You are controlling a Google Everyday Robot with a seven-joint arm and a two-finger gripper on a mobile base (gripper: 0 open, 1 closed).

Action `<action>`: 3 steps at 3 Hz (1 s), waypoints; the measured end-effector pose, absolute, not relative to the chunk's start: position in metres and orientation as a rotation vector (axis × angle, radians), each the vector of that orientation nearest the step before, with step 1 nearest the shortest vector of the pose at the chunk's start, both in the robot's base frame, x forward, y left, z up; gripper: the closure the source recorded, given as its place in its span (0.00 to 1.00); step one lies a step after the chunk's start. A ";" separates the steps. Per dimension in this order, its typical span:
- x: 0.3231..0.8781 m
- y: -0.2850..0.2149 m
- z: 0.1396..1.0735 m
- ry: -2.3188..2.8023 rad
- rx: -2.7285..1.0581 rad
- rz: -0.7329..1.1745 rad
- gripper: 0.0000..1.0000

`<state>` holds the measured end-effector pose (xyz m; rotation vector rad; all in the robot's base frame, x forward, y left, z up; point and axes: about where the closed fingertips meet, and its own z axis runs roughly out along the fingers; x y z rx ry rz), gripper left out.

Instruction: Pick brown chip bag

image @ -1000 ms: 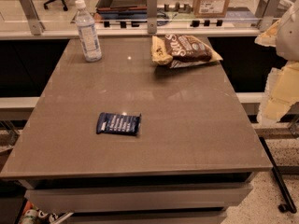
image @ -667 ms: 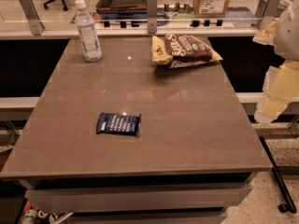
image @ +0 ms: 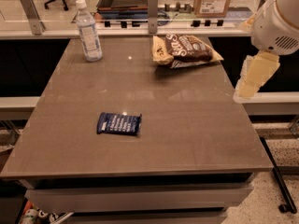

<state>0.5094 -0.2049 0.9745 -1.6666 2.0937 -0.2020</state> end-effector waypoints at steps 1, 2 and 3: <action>0.554 -0.206 0.973 2.026 -1.616 -0.237 0.00; 0.600 -0.204 0.969 1.959 -1.556 -0.255 0.00; 0.643 -0.187 0.956 1.900 -1.528 -0.222 0.00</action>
Offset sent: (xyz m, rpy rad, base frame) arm 0.1485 0.0011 -0.0100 0.1226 -0.2678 -0.0069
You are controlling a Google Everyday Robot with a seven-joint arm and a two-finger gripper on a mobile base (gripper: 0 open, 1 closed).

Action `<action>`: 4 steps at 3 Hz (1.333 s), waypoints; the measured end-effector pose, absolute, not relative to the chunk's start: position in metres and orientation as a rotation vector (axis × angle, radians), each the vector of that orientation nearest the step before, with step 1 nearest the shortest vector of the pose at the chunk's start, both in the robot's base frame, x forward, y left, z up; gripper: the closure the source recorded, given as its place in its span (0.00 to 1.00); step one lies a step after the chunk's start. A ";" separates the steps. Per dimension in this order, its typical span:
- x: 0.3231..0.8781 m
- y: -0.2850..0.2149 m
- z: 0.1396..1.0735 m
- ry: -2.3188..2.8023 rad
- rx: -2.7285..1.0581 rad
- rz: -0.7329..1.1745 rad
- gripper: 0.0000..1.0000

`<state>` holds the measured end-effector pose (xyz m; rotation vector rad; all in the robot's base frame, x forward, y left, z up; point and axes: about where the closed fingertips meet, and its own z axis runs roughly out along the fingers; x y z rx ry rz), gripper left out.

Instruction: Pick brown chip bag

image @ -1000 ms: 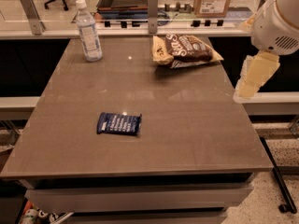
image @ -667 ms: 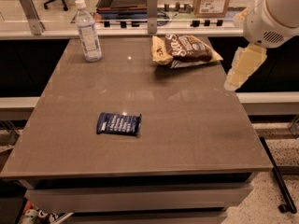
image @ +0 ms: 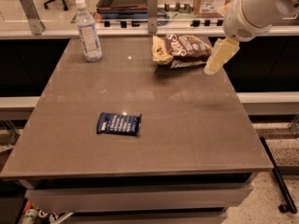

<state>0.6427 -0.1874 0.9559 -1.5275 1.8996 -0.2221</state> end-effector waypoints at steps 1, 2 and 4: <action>0.676 -0.170 0.937 1.873 -1.529 -0.180 0.00; 0.679 -0.169 0.934 1.875 -1.530 -0.174 0.00; 0.717 -0.174 0.915 1.928 -1.511 -0.195 0.00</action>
Offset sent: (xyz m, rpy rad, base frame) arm 0.0305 0.0161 -0.0170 0.0295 -0.0012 0.0229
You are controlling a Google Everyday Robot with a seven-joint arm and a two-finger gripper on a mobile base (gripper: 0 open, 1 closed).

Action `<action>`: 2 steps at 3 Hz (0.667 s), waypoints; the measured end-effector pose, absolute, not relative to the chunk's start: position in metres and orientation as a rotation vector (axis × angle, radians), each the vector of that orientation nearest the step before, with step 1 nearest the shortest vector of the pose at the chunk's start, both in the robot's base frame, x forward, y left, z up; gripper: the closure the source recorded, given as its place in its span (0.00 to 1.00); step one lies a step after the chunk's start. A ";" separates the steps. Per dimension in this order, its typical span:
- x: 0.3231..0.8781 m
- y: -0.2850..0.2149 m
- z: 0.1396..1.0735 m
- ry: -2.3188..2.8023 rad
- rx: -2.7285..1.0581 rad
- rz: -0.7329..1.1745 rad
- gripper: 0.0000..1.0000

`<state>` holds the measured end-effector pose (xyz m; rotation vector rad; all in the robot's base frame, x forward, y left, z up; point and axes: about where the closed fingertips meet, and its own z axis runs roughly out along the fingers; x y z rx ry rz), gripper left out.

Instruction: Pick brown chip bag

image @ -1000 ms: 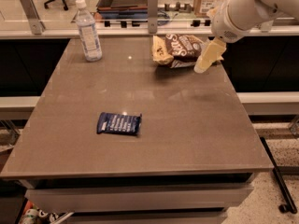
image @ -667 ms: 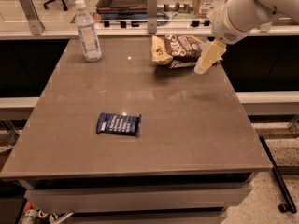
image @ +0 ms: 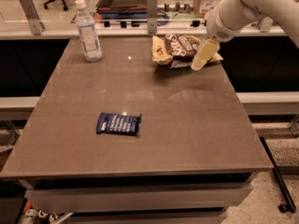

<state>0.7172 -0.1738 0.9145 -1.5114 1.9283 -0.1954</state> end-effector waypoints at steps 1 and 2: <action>0.747 -0.175 0.901 1.899 -1.499 -0.163 0.00; 0.769 -0.163 0.880 1.869 -1.499 -0.082 0.00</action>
Offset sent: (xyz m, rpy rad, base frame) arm 0.0779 0.0191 -0.0547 0.1659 0.0110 0.0930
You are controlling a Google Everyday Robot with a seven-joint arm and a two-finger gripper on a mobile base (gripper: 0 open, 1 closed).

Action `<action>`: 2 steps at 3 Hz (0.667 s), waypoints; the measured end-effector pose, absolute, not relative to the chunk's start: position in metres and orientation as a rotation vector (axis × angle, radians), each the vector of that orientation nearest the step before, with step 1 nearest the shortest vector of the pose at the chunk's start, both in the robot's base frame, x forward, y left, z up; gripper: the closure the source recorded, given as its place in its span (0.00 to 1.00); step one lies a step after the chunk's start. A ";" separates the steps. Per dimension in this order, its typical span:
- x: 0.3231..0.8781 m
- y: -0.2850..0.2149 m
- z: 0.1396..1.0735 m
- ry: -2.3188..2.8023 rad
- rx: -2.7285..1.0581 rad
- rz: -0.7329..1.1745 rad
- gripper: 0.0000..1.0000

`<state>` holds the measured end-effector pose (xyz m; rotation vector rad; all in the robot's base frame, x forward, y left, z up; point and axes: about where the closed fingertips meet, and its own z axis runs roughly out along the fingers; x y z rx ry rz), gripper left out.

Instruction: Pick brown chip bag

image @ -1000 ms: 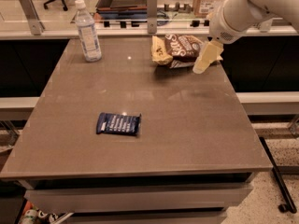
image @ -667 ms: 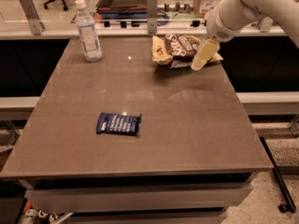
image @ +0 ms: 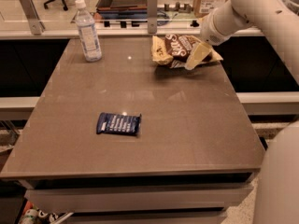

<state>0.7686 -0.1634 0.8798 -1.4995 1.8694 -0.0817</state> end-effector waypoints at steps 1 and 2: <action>0.778 -0.155 0.859 1.865 -1.501 -0.014 0.05; 0.778 -0.152 0.854 1.868 -1.505 -0.005 0.29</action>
Offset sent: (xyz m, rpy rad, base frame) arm 0.0084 0.0072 -0.0166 0.0338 0.0205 0.0192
